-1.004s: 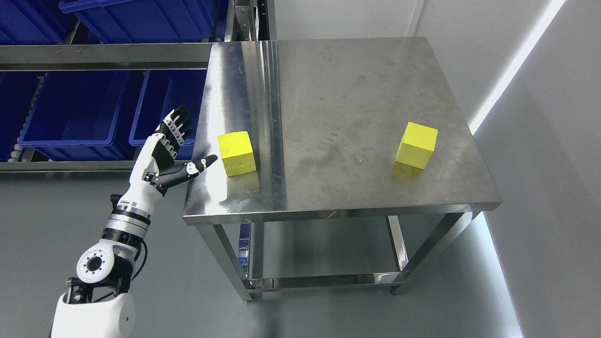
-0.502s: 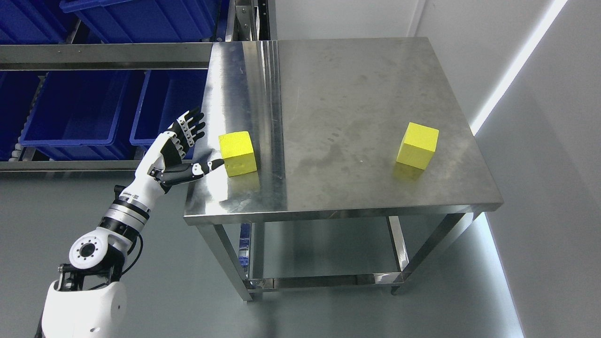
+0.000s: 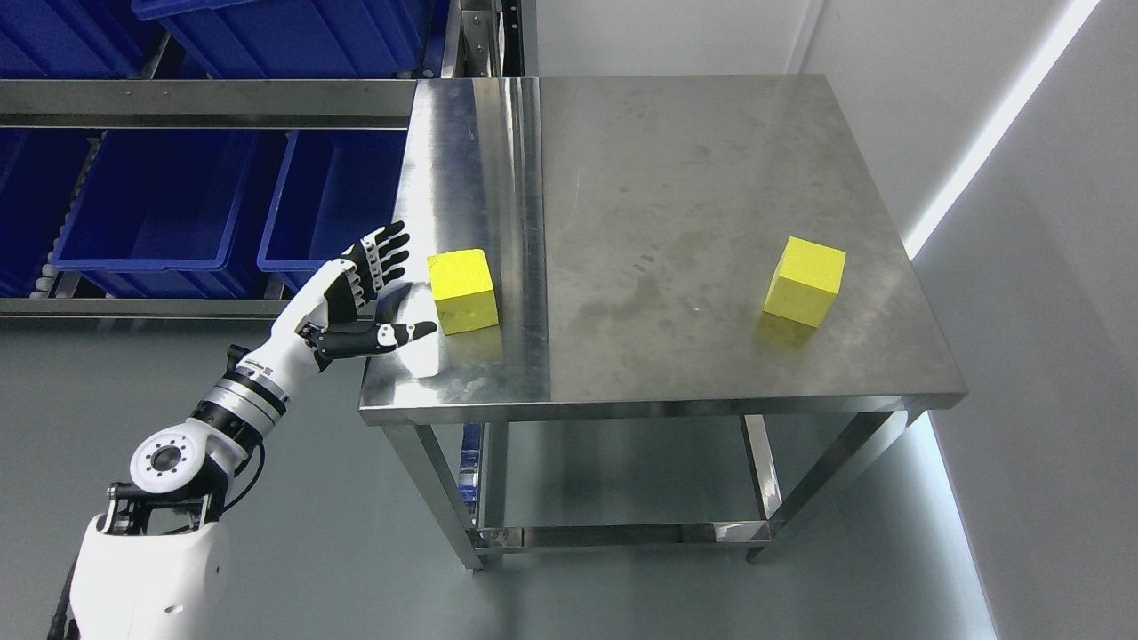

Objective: Move yellow foam block to right shelf middle
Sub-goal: 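Reach the left hand toward the yellow foam cube nearer the robot, then close the left hand around the yellow foam cube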

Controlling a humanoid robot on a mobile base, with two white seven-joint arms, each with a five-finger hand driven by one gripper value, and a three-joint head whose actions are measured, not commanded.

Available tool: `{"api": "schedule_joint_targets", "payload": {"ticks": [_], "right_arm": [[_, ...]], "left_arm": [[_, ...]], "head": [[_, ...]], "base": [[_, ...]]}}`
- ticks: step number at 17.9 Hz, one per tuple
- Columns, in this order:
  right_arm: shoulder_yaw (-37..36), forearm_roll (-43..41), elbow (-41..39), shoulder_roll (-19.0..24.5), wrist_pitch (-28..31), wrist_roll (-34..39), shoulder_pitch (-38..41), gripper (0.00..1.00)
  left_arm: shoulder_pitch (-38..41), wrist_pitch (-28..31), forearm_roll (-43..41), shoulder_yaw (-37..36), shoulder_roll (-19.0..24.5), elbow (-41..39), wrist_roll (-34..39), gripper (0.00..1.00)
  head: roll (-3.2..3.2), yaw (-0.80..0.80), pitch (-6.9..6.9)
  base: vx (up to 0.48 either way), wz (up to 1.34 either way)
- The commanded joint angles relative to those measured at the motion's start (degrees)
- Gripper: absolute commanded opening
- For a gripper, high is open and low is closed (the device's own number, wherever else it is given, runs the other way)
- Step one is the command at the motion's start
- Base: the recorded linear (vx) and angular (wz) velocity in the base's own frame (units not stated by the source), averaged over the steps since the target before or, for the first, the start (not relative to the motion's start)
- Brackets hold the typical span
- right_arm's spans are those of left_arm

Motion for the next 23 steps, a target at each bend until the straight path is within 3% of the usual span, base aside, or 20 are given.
{"api": "schedule_joint_targets", "payload": {"ticks": [1,13,19,23], "right_arm": [[0.0,-0.1,-1.0,-1.0,0.0,0.0,-0.2,1.0],[0.0,-0.1,-1.0,-1.0,0.0,0.0,-0.1,1.0],[0.0,-0.1,-1.0,-1.0,0.1,0.0,-0.2,1.0],[0.0,-0.1,-1.0,-1.0,0.0,0.0,-0.2,1.0]], "left_arm": [[-1.1,0.0,-2.0,-3.6,2.0,3.7,-1.0,0.98],[-5.7,0.0,-2.3,-7.9,1.3,8.7,-1.0,0.93],[-5.6,-0.2,-2.2,-6.9,-0.3,9.9,-1.1,0.65],[-5.2,-0.7,-2.1,-1.6,-4.5,10.1,-1.3,0.33]], "head": [[0.0,0.0,0.0],[0.0,0.0,0.0],[0.0,0.0,0.0],[0.0,0.0,0.0]], "base": [[0.011,0.03],[0.0,0.0],[0.0,0.0],[0.002,0.02]]}}
